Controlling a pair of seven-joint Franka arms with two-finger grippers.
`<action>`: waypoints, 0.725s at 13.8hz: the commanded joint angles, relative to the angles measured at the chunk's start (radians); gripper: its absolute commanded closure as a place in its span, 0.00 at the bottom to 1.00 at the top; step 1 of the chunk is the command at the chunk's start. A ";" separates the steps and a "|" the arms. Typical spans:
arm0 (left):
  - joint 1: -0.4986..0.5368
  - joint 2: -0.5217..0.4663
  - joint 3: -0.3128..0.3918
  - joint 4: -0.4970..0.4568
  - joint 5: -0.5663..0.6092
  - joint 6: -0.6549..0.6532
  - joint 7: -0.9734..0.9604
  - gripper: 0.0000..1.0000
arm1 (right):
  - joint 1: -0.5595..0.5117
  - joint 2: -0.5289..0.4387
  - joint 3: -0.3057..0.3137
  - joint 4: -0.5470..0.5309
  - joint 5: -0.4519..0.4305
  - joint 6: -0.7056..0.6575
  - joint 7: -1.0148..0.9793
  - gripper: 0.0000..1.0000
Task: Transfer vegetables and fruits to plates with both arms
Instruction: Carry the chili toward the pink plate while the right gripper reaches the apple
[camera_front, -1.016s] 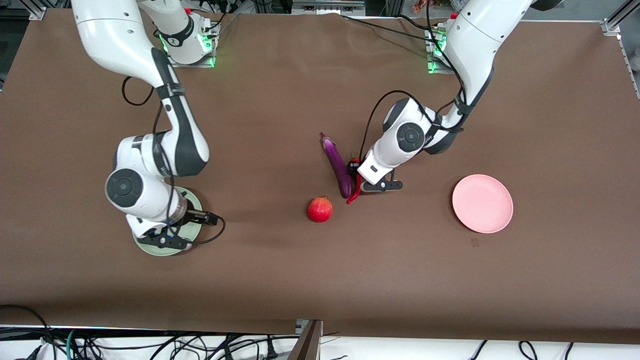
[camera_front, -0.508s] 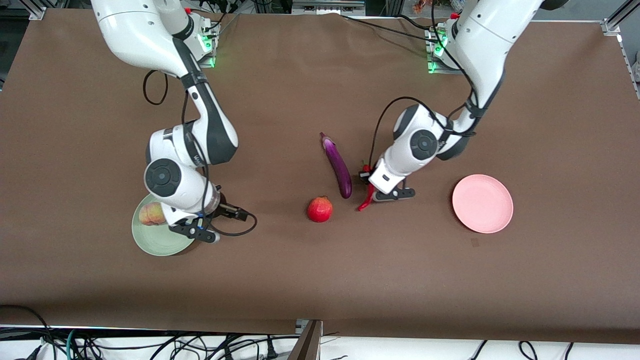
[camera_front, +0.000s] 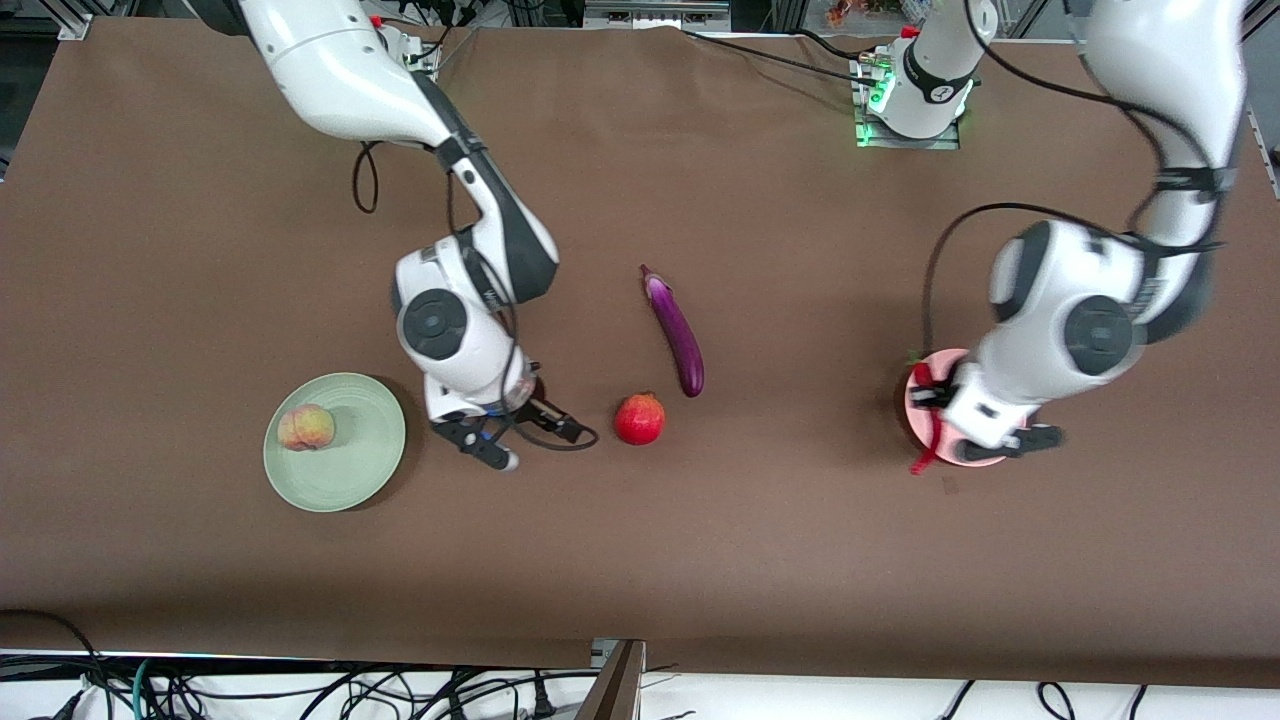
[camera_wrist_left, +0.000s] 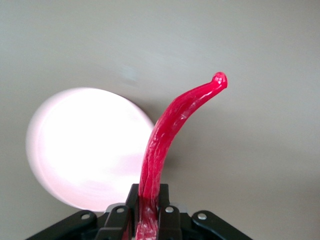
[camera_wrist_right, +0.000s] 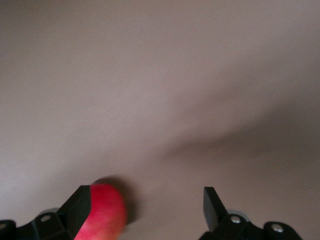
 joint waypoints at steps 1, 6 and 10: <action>0.129 0.054 -0.014 0.022 0.022 -0.014 0.156 1.00 | 0.062 0.114 -0.007 0.131 0.011 0.062 0.144 0.01; 0.213 0.142 0.015 0.042 0.048 0.109 0.190 1.00 | 0.137 0.219 -0.014 0.209 0.002 0.182 0.301 0.01; 0.171 0.161 0.013 -0.015 0.055 0.097 0.166 1.00 | 0.152 0.254 -0.018 0.202 -0.035 0.220 0.319 0.01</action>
